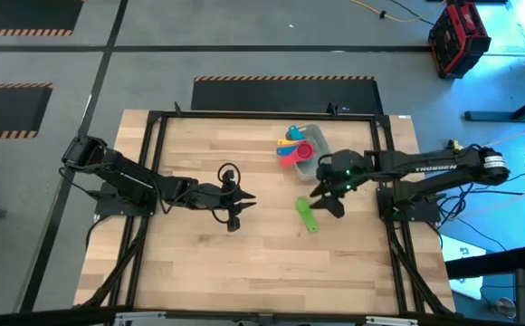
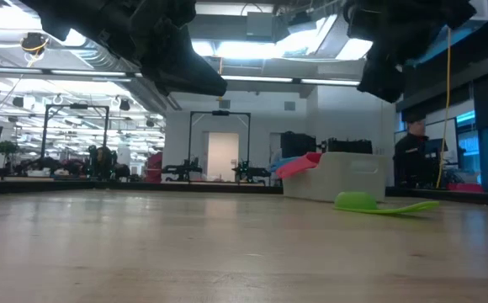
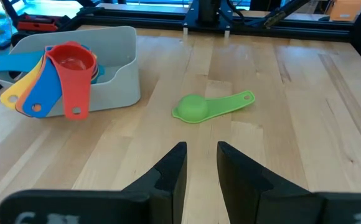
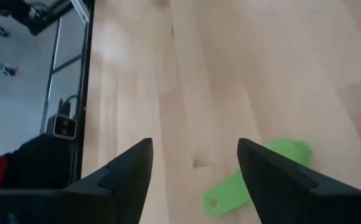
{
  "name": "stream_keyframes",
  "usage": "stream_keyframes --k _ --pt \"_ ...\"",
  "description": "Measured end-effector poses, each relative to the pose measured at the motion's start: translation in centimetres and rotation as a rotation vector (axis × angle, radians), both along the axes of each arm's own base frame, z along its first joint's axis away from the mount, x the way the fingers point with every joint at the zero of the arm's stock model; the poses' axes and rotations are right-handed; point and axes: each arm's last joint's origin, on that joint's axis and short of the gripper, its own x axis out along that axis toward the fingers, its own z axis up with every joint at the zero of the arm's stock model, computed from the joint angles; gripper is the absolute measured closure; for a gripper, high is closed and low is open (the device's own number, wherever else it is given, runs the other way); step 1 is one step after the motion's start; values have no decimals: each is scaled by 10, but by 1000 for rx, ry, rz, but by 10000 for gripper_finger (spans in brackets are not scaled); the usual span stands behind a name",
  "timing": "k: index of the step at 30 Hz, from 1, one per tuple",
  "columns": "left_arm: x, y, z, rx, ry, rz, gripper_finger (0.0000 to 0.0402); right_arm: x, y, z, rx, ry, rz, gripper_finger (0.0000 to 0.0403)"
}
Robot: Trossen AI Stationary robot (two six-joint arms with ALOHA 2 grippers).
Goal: Nest measuring cups in basket
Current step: Stack the green measuring cup on top of the red measuring cup into the gray bin
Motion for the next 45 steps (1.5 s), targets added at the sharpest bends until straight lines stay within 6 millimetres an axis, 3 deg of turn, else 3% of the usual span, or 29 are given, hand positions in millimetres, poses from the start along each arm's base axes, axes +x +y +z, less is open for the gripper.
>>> stream_keyframes --k 9,21,27,40,45 --pt "0 0 0 0 0 0 320 -2 10 -2 0 23 44 169" --pt "0 0 0 -1 -1 1 320 -2 8 -2 1 42 -32 163" --pt "0 0 0 0 0 0 320 -2 9 -2 91 73 -84 150" --pt "0 0 0 1 0 0 320 -3 34 -1 215 122 -91 144" --pt "0 0 0 1 0 -1 320 -8 42 -5 227 197 -200 144"
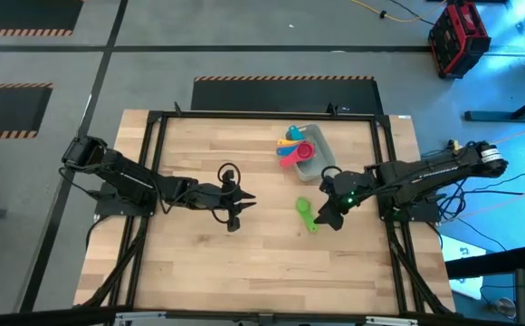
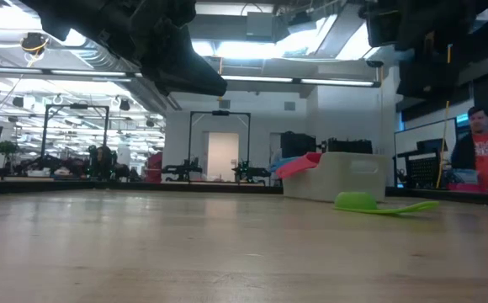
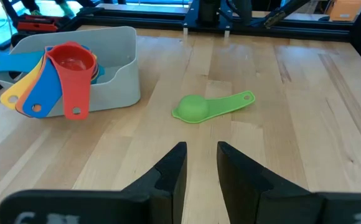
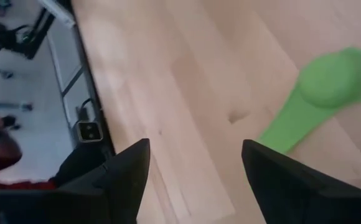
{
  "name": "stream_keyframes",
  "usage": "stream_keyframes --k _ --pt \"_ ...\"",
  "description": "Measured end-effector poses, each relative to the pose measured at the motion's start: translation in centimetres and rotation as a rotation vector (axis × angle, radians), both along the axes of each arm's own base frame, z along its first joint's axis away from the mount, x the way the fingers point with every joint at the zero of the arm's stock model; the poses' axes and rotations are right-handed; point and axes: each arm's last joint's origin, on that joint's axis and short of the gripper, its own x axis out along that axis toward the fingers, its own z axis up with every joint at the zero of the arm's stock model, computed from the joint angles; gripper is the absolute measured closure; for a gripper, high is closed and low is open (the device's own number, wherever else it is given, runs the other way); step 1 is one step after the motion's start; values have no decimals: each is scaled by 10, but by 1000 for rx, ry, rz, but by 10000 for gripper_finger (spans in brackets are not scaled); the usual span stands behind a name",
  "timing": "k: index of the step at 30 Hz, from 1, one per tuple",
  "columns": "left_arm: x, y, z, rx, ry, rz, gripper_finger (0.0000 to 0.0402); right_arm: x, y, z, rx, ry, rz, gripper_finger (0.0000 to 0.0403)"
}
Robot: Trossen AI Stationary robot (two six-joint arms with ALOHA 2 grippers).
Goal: Nest measuring cups in basket
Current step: Stack the green measuring cup on top of the red measuring cup into the gray bin
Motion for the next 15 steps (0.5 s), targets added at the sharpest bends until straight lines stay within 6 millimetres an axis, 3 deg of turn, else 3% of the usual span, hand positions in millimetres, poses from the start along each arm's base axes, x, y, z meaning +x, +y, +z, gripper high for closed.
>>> stream_keyframes --k 7,15 --pt "0 0 0 0 0 0 320 1 4 -8 5 75 -61 144" --pt "0 0 0 1 1 0 320 17 7 -36 1 222 -74 144"
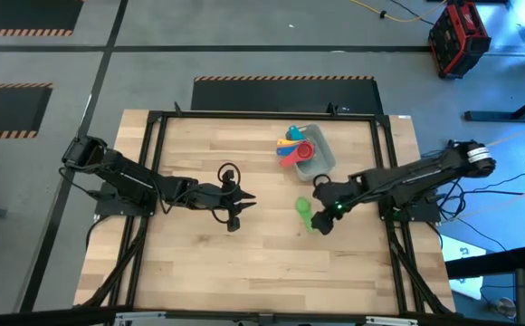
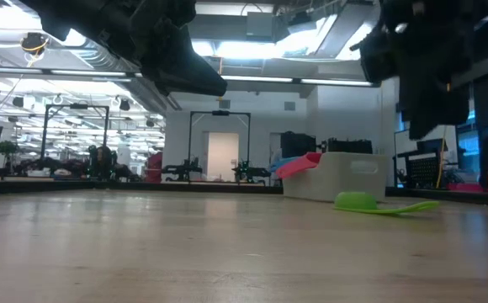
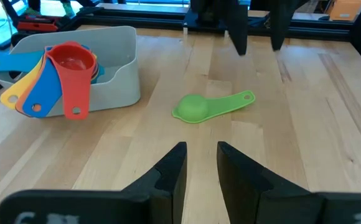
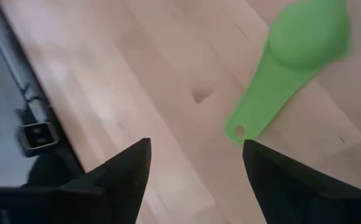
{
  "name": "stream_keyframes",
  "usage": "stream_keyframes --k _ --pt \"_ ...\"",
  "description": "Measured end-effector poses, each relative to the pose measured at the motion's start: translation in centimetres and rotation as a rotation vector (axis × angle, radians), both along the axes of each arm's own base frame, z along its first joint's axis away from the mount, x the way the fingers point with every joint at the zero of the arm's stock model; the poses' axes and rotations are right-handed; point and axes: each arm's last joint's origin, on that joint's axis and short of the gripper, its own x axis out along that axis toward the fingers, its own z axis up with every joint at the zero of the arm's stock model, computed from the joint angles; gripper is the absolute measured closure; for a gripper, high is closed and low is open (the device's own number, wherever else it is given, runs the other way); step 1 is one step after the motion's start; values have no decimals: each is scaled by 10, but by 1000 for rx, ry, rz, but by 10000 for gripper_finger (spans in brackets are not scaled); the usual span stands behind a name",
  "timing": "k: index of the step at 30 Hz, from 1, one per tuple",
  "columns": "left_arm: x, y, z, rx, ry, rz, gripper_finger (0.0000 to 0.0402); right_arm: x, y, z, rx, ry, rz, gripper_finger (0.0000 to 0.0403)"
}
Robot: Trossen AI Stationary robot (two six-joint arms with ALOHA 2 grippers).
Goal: Nest measuring cups in basket
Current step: Stack the green measuring cup on top of the red measuring cup into the gray bin
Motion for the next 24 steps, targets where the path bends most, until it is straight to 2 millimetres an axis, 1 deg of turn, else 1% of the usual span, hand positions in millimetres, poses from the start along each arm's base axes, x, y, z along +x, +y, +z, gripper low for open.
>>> stream_keyframes --k 16,24 --pt "0 0 0 0 0 0 320 15 0 -44 -79 196 -2 144" --pt "0 0 0 0 0 0 320 21 1 -57 -85 220 -4 144"
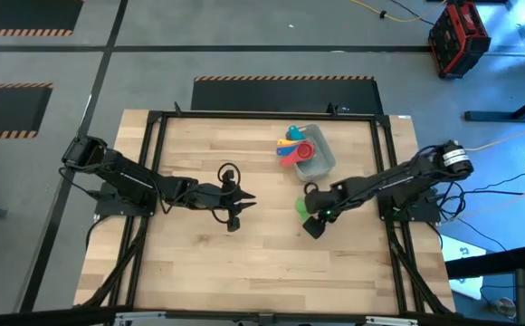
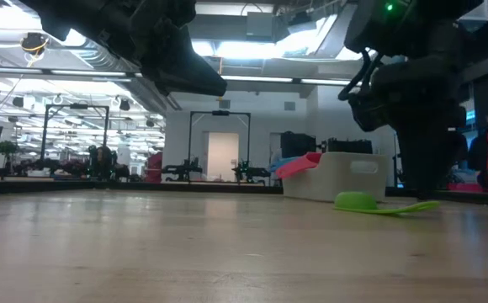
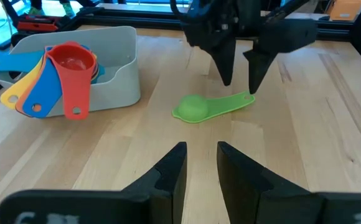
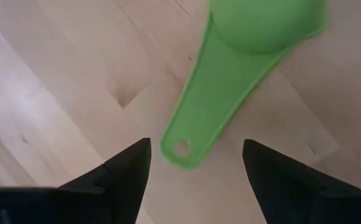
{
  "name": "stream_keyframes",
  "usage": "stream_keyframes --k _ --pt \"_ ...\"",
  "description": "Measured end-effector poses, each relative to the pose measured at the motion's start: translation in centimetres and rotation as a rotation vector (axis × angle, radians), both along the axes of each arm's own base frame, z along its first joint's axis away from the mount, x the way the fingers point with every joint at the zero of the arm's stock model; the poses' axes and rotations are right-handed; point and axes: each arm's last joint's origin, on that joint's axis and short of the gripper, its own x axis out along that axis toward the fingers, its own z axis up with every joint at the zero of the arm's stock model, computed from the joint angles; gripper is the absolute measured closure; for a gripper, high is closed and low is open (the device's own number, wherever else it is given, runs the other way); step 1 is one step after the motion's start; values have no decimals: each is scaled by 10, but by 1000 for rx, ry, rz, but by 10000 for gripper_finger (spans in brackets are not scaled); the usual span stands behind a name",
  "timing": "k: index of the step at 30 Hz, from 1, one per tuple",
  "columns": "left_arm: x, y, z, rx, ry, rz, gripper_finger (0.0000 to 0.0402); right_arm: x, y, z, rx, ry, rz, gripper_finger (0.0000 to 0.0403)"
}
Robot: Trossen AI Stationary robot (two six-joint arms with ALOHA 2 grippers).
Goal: Nest measuring cups in basket
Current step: Stack the green measuring cup on top of the red measuring cup into the gray bin
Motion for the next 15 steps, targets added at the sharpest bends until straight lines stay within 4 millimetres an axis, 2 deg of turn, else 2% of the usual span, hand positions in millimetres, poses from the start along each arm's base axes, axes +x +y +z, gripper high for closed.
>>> stream_keyframes --k 7,15 --pt "0 0 0 0 0 0 320 4 1 -11 -5 28 1 144" --pt "0 0 0 0 0 0 320 7 2 -12 0 10 2 144"
